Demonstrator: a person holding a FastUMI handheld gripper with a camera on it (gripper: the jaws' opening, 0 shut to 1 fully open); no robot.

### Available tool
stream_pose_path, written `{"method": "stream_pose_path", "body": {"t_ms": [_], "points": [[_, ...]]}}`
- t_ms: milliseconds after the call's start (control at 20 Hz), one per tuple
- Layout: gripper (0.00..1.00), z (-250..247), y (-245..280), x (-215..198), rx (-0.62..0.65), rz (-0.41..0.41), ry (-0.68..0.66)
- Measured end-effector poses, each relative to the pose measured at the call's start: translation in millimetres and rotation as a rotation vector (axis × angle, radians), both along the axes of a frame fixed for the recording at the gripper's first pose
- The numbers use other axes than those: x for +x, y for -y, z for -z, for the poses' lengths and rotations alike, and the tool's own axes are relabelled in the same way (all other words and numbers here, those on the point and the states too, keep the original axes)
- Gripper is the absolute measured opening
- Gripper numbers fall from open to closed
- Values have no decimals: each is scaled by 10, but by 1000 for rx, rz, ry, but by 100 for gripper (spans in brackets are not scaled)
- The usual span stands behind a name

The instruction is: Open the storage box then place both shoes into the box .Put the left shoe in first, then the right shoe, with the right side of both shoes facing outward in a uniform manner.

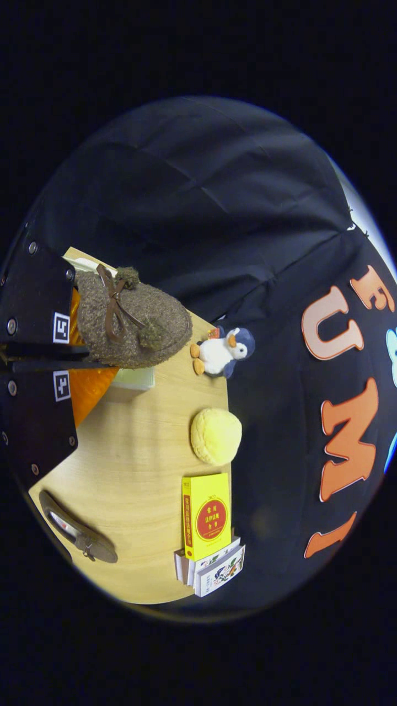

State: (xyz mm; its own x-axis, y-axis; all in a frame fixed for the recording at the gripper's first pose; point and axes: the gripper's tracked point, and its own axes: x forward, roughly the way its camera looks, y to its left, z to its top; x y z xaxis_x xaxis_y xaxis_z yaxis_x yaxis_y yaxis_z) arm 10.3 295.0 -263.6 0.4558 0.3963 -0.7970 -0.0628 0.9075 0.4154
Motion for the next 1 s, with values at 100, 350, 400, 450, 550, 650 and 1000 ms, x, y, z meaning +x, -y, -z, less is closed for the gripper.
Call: {"method": "stream_pose_path", "body": {"t_ms": [100,350,400,450,550,650,1000], "points": [[4,130,-206,-56,-19,-25,-40],[4,657,-629,-261,-130,-91,-151],[4,726,-710,-315,-137,-99,-176],[4,822,-790,-347,-144,-108,-196],[4,961,-873,-381,-183,-118,-228],[4,1124,-902,-417,-228,-124,-263],[10,1385,-1075,-663,-190,-124,-451]]}}
